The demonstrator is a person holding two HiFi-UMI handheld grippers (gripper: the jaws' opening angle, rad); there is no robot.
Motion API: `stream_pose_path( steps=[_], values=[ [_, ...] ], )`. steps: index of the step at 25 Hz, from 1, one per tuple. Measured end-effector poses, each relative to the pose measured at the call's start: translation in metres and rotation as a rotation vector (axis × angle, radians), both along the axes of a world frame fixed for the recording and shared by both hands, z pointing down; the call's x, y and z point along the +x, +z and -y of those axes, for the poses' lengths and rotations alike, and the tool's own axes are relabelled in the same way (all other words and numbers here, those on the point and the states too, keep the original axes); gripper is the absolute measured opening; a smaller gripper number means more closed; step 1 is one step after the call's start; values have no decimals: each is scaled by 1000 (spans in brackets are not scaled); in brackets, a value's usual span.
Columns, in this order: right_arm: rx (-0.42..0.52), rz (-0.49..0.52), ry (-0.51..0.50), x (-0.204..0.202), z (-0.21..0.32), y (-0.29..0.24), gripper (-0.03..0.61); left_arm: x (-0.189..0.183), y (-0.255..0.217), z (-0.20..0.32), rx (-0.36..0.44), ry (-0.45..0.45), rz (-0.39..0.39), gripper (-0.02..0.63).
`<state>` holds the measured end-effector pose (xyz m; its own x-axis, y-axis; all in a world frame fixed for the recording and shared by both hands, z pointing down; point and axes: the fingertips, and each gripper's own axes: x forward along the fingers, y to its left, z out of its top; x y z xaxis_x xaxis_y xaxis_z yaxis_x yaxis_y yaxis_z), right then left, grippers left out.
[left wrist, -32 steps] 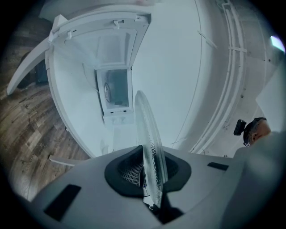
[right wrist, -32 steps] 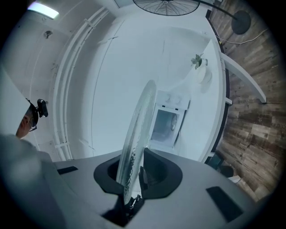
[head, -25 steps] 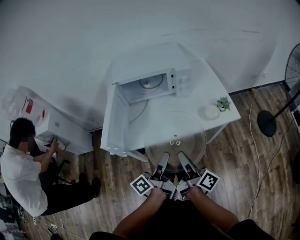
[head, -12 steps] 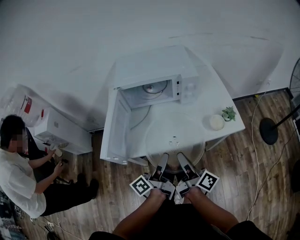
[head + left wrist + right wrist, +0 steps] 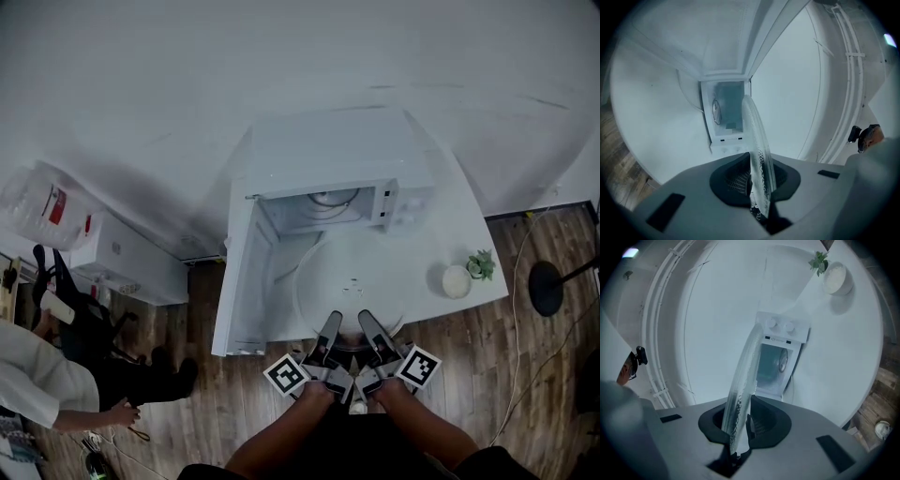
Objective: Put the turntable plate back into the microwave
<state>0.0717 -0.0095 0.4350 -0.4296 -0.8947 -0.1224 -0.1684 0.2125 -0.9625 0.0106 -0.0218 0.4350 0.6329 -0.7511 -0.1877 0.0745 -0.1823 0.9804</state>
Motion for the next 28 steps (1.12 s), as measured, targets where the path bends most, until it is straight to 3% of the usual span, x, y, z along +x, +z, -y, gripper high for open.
stream_pose_path(
  steps=[12,18,28],
  values=[
    [-78,-3,-12,-10,79,28,69,-10,17,81,-43,-10,2,51],
    [-72,32,-18,-10,111,31,67,-9,34,110,-92,4,-1,49],
    [-58,-4,-109,-8,167,49,66,-9,54,161,-64,-87,-59,48]
  ],
)
